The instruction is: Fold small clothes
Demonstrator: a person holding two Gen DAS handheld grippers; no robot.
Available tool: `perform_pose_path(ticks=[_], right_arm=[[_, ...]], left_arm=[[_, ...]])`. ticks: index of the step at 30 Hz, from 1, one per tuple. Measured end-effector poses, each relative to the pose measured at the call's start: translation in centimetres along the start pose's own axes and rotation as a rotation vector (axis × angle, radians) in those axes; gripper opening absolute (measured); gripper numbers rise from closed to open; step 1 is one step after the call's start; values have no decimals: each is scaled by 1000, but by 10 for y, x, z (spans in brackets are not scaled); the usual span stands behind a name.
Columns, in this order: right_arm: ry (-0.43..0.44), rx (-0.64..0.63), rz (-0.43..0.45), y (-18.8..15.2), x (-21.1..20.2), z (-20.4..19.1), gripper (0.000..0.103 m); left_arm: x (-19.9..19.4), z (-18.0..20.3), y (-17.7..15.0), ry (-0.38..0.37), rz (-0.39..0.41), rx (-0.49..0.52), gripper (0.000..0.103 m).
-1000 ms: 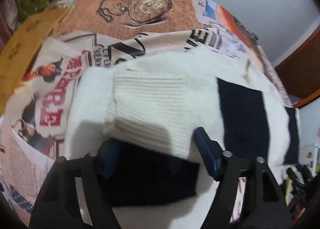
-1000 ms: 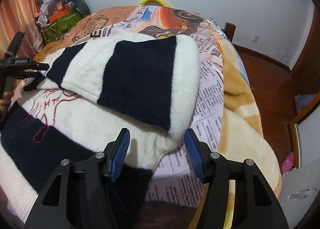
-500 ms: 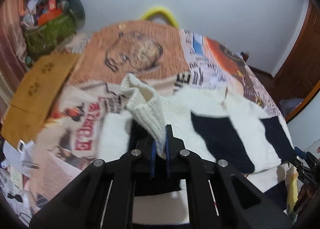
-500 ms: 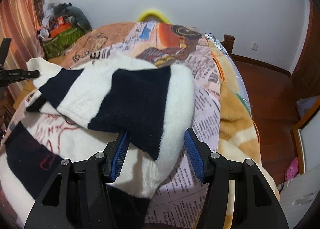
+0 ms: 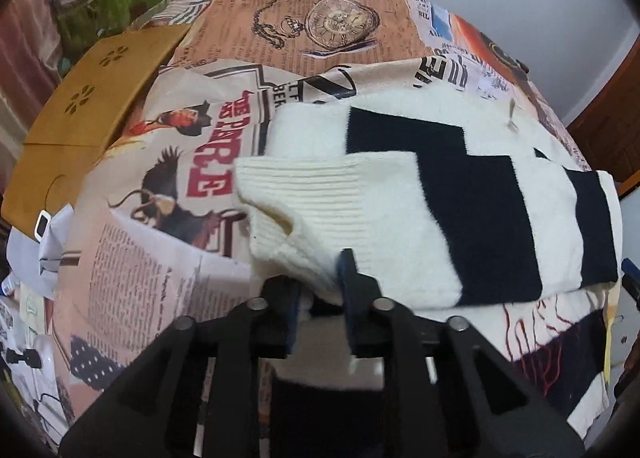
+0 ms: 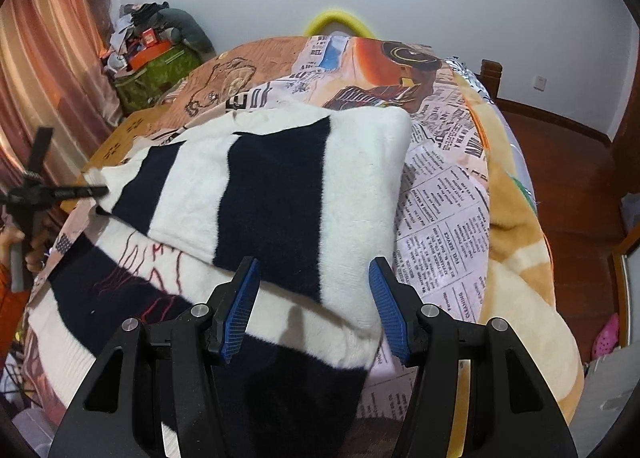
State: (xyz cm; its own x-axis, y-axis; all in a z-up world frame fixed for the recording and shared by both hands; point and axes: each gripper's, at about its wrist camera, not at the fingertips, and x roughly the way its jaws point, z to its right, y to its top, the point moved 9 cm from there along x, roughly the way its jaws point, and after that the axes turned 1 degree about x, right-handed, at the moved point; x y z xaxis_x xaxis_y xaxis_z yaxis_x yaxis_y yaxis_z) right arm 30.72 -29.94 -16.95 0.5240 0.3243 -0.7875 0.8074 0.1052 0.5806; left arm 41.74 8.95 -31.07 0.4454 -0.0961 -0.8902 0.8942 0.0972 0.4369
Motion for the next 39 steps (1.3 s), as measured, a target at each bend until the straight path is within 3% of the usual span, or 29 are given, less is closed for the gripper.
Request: perform_pose_path(ticks=[1,3,9,14,19,23,28,34,36,39], right_arm=[[1,0,7,3,-1,-1,53],[5,3,27,10,-4,-2,53],[35,9,62,33,8,-12,53],[63,42,30,43,41,-14,53],[-16,45,7,42,65,3,50],[-46,68,1,39,69,23,38],[-44,59,0,35,63,24,37],[-59,40,-3,26,34,19,42],[-89,29,2,21,19,21,54],[-115,30,11,12,0,25,59]], left_arm=[[-7,-3,1,2,22,-2,36],[-21,-9,6,13,71,-4,43],[-45,-11,29,38,144,17,44],[-22,8,31,25,99,61,44],[15,23,24,31,29,92,44],[29,27,26,78,43,132,45],[29,27,25,128,51,167,47],[5,15,12,157,47,162,52],[-7,5,5,165,44,143,52],[-25,-10,-7,163,40,100,53]])
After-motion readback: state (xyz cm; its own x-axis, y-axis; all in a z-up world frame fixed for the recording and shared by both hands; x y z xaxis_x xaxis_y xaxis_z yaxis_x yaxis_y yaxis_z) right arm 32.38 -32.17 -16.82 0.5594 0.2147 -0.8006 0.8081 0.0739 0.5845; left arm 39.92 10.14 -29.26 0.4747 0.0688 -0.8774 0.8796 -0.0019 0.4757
